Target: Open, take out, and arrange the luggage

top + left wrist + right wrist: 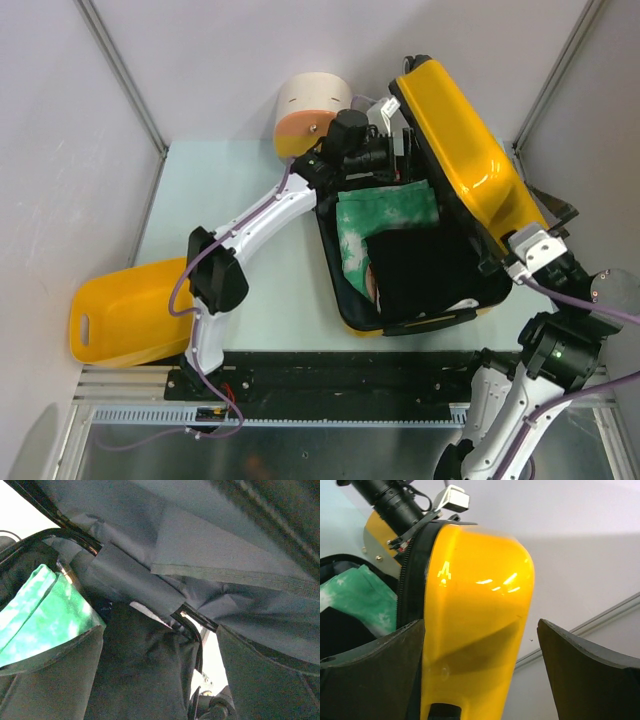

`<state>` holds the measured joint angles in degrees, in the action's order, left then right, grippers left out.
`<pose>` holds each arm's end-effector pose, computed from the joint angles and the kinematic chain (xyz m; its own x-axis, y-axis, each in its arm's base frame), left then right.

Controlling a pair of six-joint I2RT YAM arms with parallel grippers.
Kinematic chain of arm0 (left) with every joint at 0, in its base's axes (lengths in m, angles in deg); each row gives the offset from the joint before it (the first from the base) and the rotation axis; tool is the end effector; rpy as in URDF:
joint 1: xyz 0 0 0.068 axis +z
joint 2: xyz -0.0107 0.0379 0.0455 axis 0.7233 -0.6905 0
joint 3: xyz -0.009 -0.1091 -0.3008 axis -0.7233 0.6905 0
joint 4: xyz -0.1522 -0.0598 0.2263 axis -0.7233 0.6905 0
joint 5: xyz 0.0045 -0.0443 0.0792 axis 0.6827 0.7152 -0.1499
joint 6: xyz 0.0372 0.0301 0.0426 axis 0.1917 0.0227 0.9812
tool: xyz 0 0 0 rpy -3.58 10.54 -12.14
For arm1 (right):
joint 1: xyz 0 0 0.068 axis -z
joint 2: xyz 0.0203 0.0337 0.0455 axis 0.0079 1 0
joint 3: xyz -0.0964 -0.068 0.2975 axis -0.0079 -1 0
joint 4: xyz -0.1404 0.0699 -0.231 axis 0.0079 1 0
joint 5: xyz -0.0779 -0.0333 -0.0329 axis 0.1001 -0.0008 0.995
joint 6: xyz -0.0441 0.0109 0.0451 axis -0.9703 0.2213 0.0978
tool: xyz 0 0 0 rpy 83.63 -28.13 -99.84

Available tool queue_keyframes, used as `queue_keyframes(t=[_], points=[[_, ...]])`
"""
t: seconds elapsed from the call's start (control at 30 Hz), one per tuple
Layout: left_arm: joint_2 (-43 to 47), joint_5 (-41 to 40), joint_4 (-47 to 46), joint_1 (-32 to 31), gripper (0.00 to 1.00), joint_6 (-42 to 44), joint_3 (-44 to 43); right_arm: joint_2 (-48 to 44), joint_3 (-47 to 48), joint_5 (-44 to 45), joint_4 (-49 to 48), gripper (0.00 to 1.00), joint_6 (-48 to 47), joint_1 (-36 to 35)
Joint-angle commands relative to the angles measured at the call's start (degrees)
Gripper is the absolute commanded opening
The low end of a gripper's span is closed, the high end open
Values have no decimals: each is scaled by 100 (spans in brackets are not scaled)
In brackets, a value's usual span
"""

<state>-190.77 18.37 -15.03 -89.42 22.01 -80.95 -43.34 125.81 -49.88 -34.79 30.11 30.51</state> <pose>0.3788 -0.3835 0.4283 -0.6744 -0.0889 -0.7330 0.6512 0.3964 -0.6472 0.0400 0.0272 0.4948 0.4858 -0.5863 -0.6483 -0.2589 0.6119 -0.7473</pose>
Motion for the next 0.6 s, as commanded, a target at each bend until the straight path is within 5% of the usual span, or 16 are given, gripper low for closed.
queue_keyframes(t=[0.0,0.13,0.23,0.33,0.4,0.43,0.47,0.57], points=[[-137,-100,-224,-103,100,9,-357,328,33,429,-989,100,797,-55],[-260,-126,-216,-121,100,0,-480,442,33,219,-1086,100,883,-283],[-357,-144,-224,-138,100,17,-551,679,172,526,-2078,100,1973,-424],[-419,-170,-216,-138,100,35,-612,1355,1285,701,-2107,100,2843,-450],[-462,-161,-216,-138,100,44,-665,2224,2138,1068,-933,100,2906,-608],[-489,-170,-224,-138,100,26,-691,2627,3351,1332,-284,100,2645,-765],[-506,-179,-216,-138,100,26,-726,2988,3964,1700,1184,100,2303,-1498],[-533,-205,-216,-138,100,26,-736,4237,5962,4097,3117,100,1045,-3257]])
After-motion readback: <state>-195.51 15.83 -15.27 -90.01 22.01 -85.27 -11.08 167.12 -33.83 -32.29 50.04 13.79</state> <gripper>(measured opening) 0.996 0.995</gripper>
